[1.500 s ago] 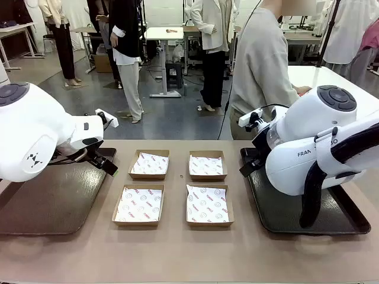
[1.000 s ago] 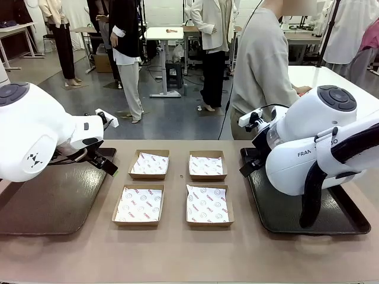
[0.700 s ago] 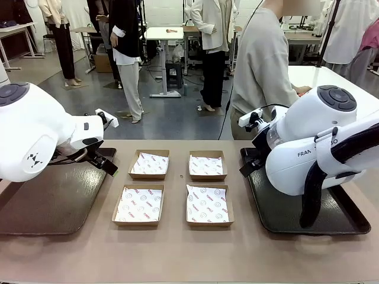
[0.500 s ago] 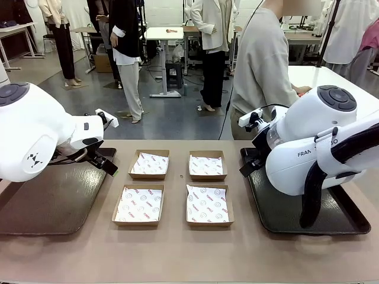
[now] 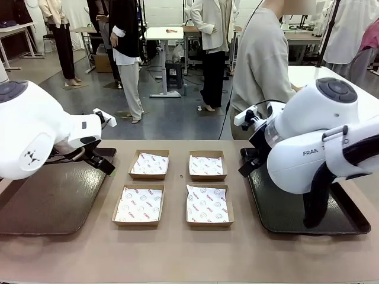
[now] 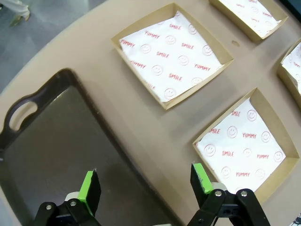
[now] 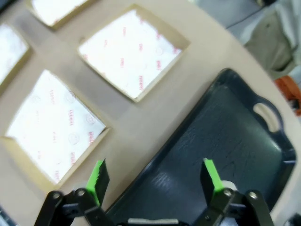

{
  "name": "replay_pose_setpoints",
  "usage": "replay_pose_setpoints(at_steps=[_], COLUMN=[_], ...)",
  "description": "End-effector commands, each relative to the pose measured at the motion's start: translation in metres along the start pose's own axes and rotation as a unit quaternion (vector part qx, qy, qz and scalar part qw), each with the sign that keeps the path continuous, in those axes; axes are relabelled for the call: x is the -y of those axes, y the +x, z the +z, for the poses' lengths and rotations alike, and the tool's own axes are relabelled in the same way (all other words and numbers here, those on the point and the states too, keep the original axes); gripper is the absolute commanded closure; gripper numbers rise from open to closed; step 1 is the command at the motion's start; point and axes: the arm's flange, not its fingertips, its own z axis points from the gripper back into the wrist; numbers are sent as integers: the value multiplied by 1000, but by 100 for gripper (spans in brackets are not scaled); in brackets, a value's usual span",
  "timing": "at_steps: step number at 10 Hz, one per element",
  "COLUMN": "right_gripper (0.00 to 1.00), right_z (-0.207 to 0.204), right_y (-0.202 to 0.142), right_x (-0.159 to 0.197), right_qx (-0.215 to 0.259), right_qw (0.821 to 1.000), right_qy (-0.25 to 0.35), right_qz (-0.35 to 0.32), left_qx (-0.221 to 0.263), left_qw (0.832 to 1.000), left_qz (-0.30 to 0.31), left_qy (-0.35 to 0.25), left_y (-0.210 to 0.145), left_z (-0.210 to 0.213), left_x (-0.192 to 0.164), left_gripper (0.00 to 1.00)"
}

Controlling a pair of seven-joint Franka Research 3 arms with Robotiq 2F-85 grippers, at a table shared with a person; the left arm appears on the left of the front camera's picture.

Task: Individually package the donuts and arrange them on the tray.
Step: Pick up one Paper togo box.

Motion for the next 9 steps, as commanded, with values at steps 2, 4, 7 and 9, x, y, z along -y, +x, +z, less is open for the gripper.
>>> replay_pose_setpoints(at_steps=[2,4,7,9], right_gripper=[0,0,0,0], right_z=[77,87,72,92], right_y=[-82,-115,-144,-45], right_x=[-31,-31,-32,-1], right_qx=[-54,-119,-195,-169], right_qw=[997,991,979,983], right_qy=[54,55,47,63], right_qz=[17,-16,-22,-28], left_qx=[-39,-47,-66,-62], left_qw=[999,998,992,996], left_qz=[-9,-22,-21,-27], left_qy=[12,-37,-104,-62], left_y=[-82,-109,-132,-10], left_z=[64,89,105,96], left_x=[11,21,41,5], left_gripper=[0,0,0,0])
